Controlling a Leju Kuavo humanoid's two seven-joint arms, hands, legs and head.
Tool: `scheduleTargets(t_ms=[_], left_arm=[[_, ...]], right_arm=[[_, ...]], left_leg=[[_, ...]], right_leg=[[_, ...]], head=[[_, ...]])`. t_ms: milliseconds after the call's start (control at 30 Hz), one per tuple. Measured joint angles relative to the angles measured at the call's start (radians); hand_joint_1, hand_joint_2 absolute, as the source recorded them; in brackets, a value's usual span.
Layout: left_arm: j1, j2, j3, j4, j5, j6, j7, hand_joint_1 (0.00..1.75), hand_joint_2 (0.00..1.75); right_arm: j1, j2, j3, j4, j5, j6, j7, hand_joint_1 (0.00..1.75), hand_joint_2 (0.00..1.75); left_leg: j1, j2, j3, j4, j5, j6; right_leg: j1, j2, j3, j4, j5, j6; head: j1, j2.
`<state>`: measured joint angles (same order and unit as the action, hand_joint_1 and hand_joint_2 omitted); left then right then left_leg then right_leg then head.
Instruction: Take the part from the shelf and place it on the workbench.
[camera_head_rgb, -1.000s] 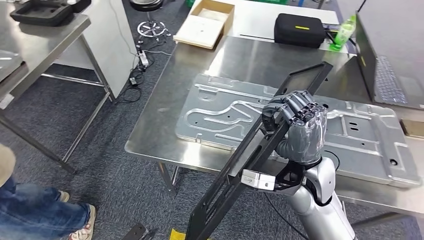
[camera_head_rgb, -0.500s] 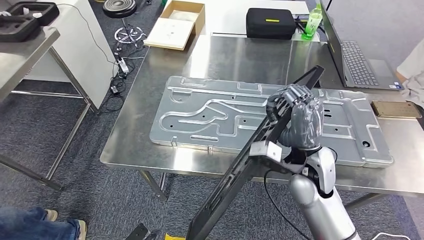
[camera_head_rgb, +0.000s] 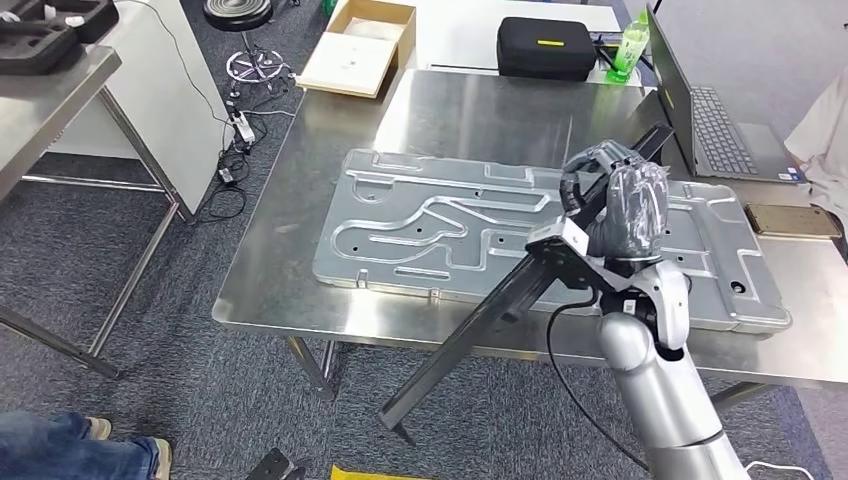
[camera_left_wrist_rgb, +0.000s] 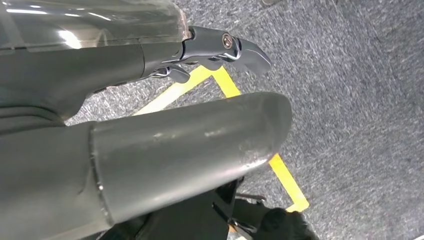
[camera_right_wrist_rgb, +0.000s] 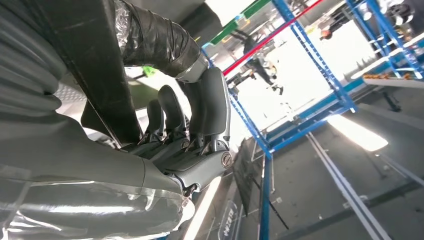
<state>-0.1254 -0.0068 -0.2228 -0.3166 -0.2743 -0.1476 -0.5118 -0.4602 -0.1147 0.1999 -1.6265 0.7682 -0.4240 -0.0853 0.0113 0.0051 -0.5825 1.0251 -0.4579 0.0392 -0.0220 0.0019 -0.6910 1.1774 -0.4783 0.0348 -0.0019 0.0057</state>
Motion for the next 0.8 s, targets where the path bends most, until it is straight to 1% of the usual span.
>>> scheduleTargets(t_ms=[33, 67, 100, 133, 167, 200, 233, 267, 300, 333, 367, 400, 433, 467, 533, 567, 600, 633, 667, 733, 767, 800], left_arm=[[0.000, 0.000, 0.000, 0.000, -0.001, 0.002, 0.000, 0.00, 0.00], [0.000, 0.000, 0.000, 0.000, -0.002, 0.003, 0.000, 0.00, 0.00], [0.000, 0.000, 0.000, 0.000, -0.002, 0.003, -0.001, 0.00, 0.00], [0.000, 0.000, 0.000, 0.000, -0.002, 0.004, -0.001, 0.00, 0.00], [0.000, 0.000, 0.000, 0.000, -0.003, 0.004, -0.001, 0.00, 0.00], [0.000, 0.000, 0.000, 0.000, -0.003, 0.003, -0.001, 0.00, 0.00], [0.000, 0.000, 0.000, 0.000, -0.003, 0.000, -0.001, 0.00, 0.00], [0.000, 0.001, 0.000, 0.000, -0.002, -0.005, -0.002, 0.00, 0.00], [0.000, 0.001, 0.000, 0.000, 0.000, -0.013, -0.003, 0.00, 0.00], [0.002, 0.001, 0.000, 0.000, 0.003, -0.022, -0.004, 0.00, 0.00], [0.004, 0.002, 0.000, 0.001, 0.007, -0.030, -0.005, 0.00, 0.00], [0.007, 0.002, 0.000, 0.002, 0.010, -0.037, -0.006, 0.00, 0.00], [0.010, 0.003, 0.000, 0.003, 0.014, -0.042, -0.007, 0.00, 0.00], [0.012, 0.005, 0.000, 0.004, 0.018, -0.046, -0.008, 0.00, 0.00], [0.013, 0.008, 0.000, 0.005, 0.022, -0.050, -0.011, 0.00, 0.00], [0.012, 0.009, 0.000, 0.005, 0.023, -0.051, -0.012, 0.00, 0.00], [0.013, 0.010, 0.000, 0.005, 0.024, -0.052, -0.014, 0.00, 0.00], [0.014, 0.011, 0.000, 0.005, 0.024, -0.052, -0.015, 0.00, 0.00], [0.015, 0.011, 0.000, 0.005, 0.024, -0.051, -0.016, 0.00, 0.00], [0.016, 0.011, 0.000, 0.005, 0.024, -0.050, -0.017, 0.00, 0.00], [0.015, 0.011, 0.000, 0.005, 0.025, -0.050, -0.017, 0.00, 0.00], [0.015, 0.011, 0.000, 0.005, 0.027, -0.049, -0.018, 0.00, 0.00]], right_arm=[[-0.011, -0.004, -0.006, 0.007, 0.000, 0.004, 0.002, 1.75, 1.75], [-0.021, -0.007, -0.010, 0.013, 0.000, 0.008, 0.004, 1.75, 1.75], [-0.028, -0.010, -0.014, 0.018, -0.001, 0.010, 0.005, 1.75, 1.75], [-0.032, -0.012, -0.017, 0.024, -0.001, 0.012, 0.006, 1.75, 1.75], [-0.034, -0.014, -0.020, 0.029, -0.001, 0.013, 0.006, 1.75, 1.75], [-0.037, -0.015, -0.022, 0.034, -0.001, 0.013, 0.006, 1.75, 1.75], [-0.041, -0.016, -0.023, 0.039, 0.000, 0.013, 0.006, 1.75, 1.75], [-0.048, -0.017, -0.024, 0.044, 0.001, 0.014, 0.007, 1.75, 1.75], [-0.055, -0.018, -0.025, 0.050, 0.002, 0.017, 0.009, 1.75, 1.75], [-0.063, -0.021, -0.027, 0.058, 0.001, 0.024, 0.011, 1.75, 1.75], [-0.070, -0.025, -0.030, 0.069, -0.003, 0.034, 0.014, 1.75, 1.75], [-0.078, -0.029, -0.033, 0.082, -0.008, 0.044, 0.017, 1.75, 1.75], [-0.084, -0.035, -0.036, 0.097, -0.014, 0.053, 0.020, 1.75, 1.75], [-0.091, -0.040, -0.040, 0.112, -0.020, 0.059, 0.023, 1.75, 1.75], [-0.105, -0.050, -0.050, 0.136, -0.028, 0.064, 0.026, 1.75, 1.75], [-0.112, -0.055, -0.056, 0.147, -0.031, 0.065, 0.029, 1.75, 1.75], [-0.118, -0.060, -0.062, 0.157, -0.032, 0.066, 0.031, 1.75, 1.75], [-0.123, -0.066, -0.068, 0.168, -0.033, 0.066, 0.034, 1.75, 1.75], [-0.126, -0.071, -0.072, 0.176, -0.033, 0.065, 0.036, 1.75, 1.75], [-0.130, -0.078, -0.078, 0.190, -0.034, 0.064, 0.040, 1.75, 1.75], [-0.133, -0.082, -0.082, 0.196, -0.035, 0.062, 0.043, 1.75, 1.75], [-0.136, -0.086, -0.085, 0.202, -0.037, 0.061, 0.045, 1.75, 1.75]], left_leg=[[-0.001, 0.000, 0.000, 0.000, -0.001, -0.004], [-0.002, 0.000, -0.002, 0.002, -0.002, -0.009], [-0.002, -0.001, -0.003, 0.002, -0.002, -0.015], [-0.003, -0.001, -0.005, 0.002, -0.001, -0.020], [-0.002, -0.001, -0.005, 0.002, -0.002, -0.026], [-0.001, -0.001, -0.006, 0.004, -0.005, -0.031], [0.000, -0.001, -0.012, 0.017, -0.016, -0.035], [0.001, -0.001, -0.026, 0.047, -0.037, -0.038], [0.002, -0.001, -0.048, 0.096, -0.064, -0.040], [0.001, -0.001, -0.078, 0.159, -0.094, -0.040], [0.001, -0.001, -0.108, 0.220, -0.117, -0.040], [0.001, -0.001, -0.130, 0.262, -0.126, -0.040], [0.001, -0.001, -0.137, 0.273, -0.118, -0.038], [0.000, -0.001, -0.126, 0.246, -0.093, -0.035], [-0.003, -0.002, -0.073, 0.127, -0.028, -0.024], [-0.005, -0.003, -0.046, 0.069, -0.008, -0.019], [-0.007, -0.004, -0.030, 0.033, 0.002, -0.016], [-0.009, -0.004, -0.023, 0.016, 0.002, -0.015], [-0.009, -0.004, -0.021, 0.010, 0.003, -0.013], [-0.005, -0.003, -0.017, 0.001, 0.010, -0.005], [-0.003, -0.003, -0.015, -0.004, 0.014, -0.001], [-0.001, -0.002, -0.014, -0.007, 0.017, 0.003]], right_leg=[[0.001, -0.001, 0.031, -0.063, 0.023, 0.000], [0.003, -0.002, 0.053, -0.110, 0.037, -0.003], [0.006, -0.001, 0.061, -0.131, 0.038, -0.007], [0.010, 0.000, 0.061, -0.133, 0.036, -0.012], [0.010, 0.001, 0.060, -0.135, 0.038, -0.018], [0.010, 0.000, 0.061, -0.137, 0.040, -0.024], [0.009, 0.000, 0.062, -0.140, 0.041, -0.031], [0.007, 0.000, 0.064, -0.143, 0.043, -0.038], [0.008, -0.001, 0.065, -0.145, 0.044, -0.043], [0.010, -0.001, 0.065, -0.145, 0.043, -0.047], [0.012, -0.001, 0.065, -0.145, 0.043, -0.050], [0.014, 0.000, 0.065, -0.145, 0.043, -0.051], [0.016, 0.001, 0.065, -0.144, 0.042, -0.052], [0.017, 0.002, 0.065, -0.142, 0.042, -0.052], [0.020, 0.004, 0.065, -0.139, 0.040, -0.051], [0.022, 0.004, 0.063, -0.136, 0.039, -0.049], [0.023, 0.004, 0.062, -0.135, 0.039, -0.045], [0.023, 0.004, 0.060, -0.134, 0.040, -0.040], [0.022, 0.004, 0.059, -0.135, 0.041, -0.035], [0.020, 0.003, 0.057, -0.129, 0.035, -0.024], [0.019, 0.003, 0.049, -0.109, 0.020, -0.019], [0.017, 0.003, 0.032, -0.070, -0.004, -0.015]], head=[[0.000, 0.000], [0.000, 0.000], [0.000, 0.000], [-0.001, 0.000], [-0.001, 0.000], [0.000, 0.000], [-0.001, 0.000], [-0.001, 0.000], [-0.001, 0.000], [-0.001, 0.000], [-0.001, 0.000], [-0.001, 0.000], [-0.001, 0.000], [-0.001, 0.000], [-0.001, 0.000], [-0.001, 0.000], [-0.001, 0.000], [-0.001, 0.000], [-0.001, 0.000], [-0.001, 0.000], [-0.001, 0.000], [0.000, 0.000]])
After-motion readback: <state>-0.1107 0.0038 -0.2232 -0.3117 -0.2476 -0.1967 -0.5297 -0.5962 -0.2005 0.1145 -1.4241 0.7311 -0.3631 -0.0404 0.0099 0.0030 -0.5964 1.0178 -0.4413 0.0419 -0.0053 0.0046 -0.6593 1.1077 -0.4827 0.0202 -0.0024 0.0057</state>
